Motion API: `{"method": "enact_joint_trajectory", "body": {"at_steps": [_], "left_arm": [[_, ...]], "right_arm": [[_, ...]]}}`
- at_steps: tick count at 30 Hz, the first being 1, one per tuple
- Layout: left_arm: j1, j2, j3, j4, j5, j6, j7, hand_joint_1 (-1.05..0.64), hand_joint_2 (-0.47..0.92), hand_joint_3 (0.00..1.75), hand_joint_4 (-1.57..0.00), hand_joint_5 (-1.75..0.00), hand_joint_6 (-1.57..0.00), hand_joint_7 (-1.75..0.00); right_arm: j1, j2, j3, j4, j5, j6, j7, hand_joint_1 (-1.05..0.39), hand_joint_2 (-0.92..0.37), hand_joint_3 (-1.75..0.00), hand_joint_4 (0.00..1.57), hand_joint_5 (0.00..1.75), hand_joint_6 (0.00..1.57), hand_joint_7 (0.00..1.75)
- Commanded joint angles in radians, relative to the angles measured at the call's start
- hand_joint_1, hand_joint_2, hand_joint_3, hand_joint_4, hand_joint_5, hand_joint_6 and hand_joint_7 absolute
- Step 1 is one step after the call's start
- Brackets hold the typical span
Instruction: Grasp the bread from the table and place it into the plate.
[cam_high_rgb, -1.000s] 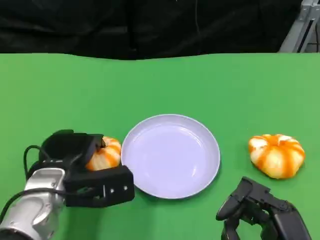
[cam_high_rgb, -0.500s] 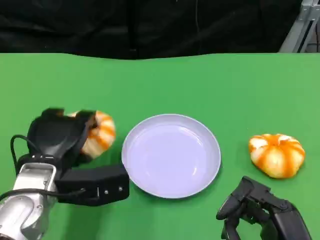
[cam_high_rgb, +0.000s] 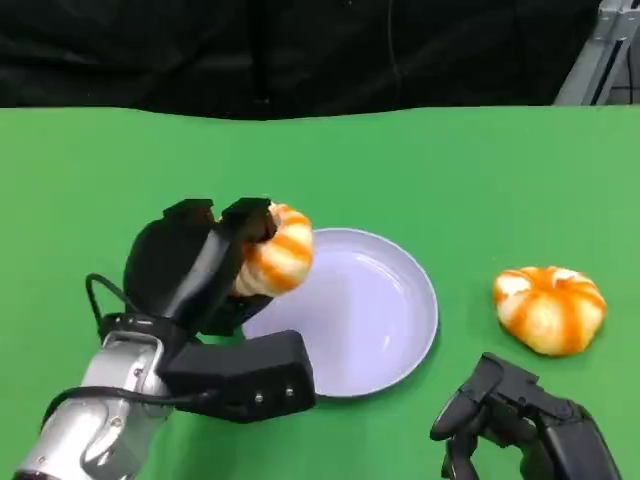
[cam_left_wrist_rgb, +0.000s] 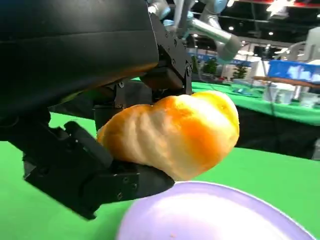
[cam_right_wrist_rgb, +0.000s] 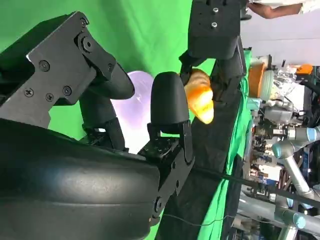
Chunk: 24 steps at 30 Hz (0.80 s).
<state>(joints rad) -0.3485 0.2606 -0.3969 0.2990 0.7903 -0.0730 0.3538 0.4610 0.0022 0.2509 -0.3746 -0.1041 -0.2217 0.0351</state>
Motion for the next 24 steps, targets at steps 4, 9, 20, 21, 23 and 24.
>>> {"method": "enact_joint_trajectory", "body": {"at_steps": [4,9,20,21,23,24], "left_arm": [[-0.039,-0.047,-0.025,-0.002,-0.026,0.033,-0.107,-0.22,0.3,1.43,-0.96,-1.75,-0.78,-1.75],[-0.076,-0.102,-0.063,-0.013,-0.083,0.098,-0.326,-0.22,0.45,1.03,-0.82,-1.75,-0.8,-1.11],[-0.096,-0.036,-0.086,-0.111,-0.099,0.17,-0.623,-0.75,0.92,0.29,0.0,-0.47,0.0,-0.3],[-0.096,-0.032,-0.087,-0.121,-0.093,0.183,-0.638,-0.76,0.92,0.29,0.0,-0.43,0.0,-0.25],[-0.095,-0.027,-0.089,-0.138,-0.083,0.204,-0.658,-0.78,0.92,0.28,0.0,-0.3,0.0,-0.05],[-0.095,-0.025,-0.09,-0.143,-0.08,0.211,-0.663,-0.78,0.92,0.28,0.0,-0.27,0.0,-0.03]], "right_arm": [[0.005,-0.01,-0.007,-0.016,0.008,-0.002,0.002,-0.02,-0.34,-1.39,0.66,1.74,0.65,1.53],[0.007,-0.011,-0.006,-0.017,0.01,-0.004,0.005,-0.02,-0.33,-1.39,0.66,1.75,0.65,1.53],[0.004,-0.006,-0.004,-0.016,0.004,0.006,0.002,-0.02,-0.33,-1.41,0.64,1.74,0.65,1.53],[0.003,-0.006,-0.006,-0.014,0.006,0.004,0.003,-0.02,-0.33,-1.41,0.64,1.74,0.65,1.53],[0.003,-0.007,-0.007,-0.012,0.01,0.003,0.004,-0.01,-0.33,-1.4,0.65,1.74,0.64,1.53],[0.003,-0.007,-0.008,-0.011,0.011,0.003,0.004,-0.01,-0.33,-1.4,0.65,1.74,0.64,1.53]]}}
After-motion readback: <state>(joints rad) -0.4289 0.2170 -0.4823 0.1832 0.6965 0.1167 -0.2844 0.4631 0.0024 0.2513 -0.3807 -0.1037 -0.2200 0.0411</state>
